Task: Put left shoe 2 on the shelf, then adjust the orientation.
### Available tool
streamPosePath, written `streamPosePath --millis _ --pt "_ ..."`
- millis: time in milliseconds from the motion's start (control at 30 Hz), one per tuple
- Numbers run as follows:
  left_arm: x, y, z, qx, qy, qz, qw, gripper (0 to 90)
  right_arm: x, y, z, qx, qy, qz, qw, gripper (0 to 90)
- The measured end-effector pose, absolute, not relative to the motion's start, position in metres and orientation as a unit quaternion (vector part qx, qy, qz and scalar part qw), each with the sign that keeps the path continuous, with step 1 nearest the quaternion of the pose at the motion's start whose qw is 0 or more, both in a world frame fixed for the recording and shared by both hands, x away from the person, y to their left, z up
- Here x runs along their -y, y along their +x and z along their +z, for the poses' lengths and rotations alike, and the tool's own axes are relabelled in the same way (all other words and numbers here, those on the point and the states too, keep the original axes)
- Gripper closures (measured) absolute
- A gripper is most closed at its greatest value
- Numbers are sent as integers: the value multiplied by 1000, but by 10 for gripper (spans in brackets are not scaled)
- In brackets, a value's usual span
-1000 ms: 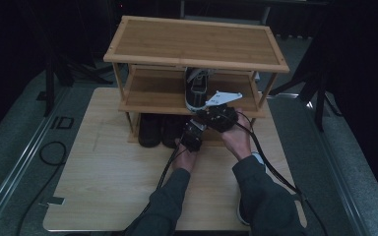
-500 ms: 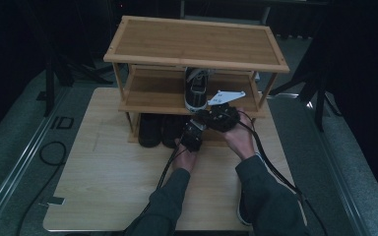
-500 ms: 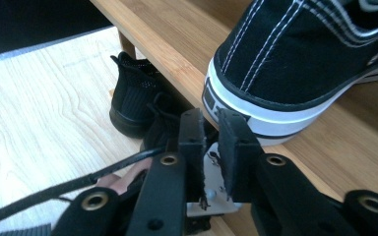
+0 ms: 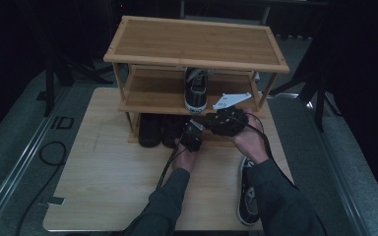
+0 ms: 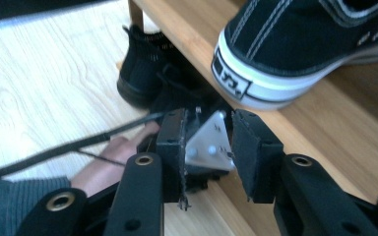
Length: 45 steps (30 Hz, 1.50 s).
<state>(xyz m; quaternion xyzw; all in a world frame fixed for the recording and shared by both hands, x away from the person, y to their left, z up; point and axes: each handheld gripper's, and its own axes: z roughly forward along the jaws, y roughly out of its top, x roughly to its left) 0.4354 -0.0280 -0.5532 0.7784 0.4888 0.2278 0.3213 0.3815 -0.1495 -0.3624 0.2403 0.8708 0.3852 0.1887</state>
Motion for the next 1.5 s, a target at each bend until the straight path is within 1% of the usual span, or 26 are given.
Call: streamPosePath --millis 100,200,567,633,700,933,1100,1500 --pt "28 435 -553 -488 779 228 321 899 153 382 -364 -877 243 372 181 653" --pt "29 435 -553 -484 782 231 317 899 162 383 -367 -874 254 380 163 645" --pt "28 435 -553 -486 780 229 321 899 191 384 -382 -873 282 367 155 641" --pt "28 435 -553 -486 780 227 322 899 196 383 -386 -872 289 362 160 664" --pt "27 435 -553 -486 780 228 321 899 202 384 -390 -868 298 356 176 693" --pt "27 435 -553 -485 782 226 320 898 221 385 -410 -865 332 333 174 801" --pt "27 434 -554 -486 780 226 323 899 238 384 -424 -859 357 321 176 899" --pt "27 434 -554 -487 779 226 324 899 269 381 -460 -855 397 290 166 900"
